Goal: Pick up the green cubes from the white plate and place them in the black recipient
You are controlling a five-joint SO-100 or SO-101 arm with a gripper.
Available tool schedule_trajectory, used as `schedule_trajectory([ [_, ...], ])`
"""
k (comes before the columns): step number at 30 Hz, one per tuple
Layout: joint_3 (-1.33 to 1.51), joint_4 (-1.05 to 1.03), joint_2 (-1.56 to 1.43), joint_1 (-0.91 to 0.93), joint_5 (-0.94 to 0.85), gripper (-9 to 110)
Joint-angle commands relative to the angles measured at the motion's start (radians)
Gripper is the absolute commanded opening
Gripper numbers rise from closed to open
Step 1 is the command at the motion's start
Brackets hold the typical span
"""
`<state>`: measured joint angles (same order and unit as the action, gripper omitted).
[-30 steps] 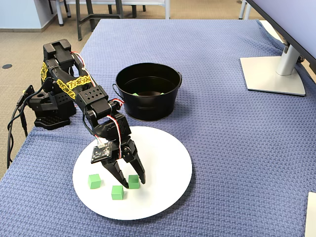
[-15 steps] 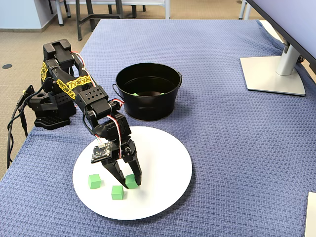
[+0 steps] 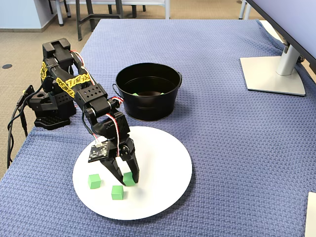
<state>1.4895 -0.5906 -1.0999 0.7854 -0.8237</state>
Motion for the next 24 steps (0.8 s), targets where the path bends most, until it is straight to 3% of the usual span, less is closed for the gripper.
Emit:
schedule_trajectory([
  [1,-0.115,-0.135,-0.144,0.025,0.026,0],
  [8,-0.025,-0.207,-0.368,0.032,0.055,0],
  [13,0.181,-0.224,-0.649,-0.040,0.187,0],
  [24,0.371,-0.428,-1.028,-0.495,0.601,0],
])
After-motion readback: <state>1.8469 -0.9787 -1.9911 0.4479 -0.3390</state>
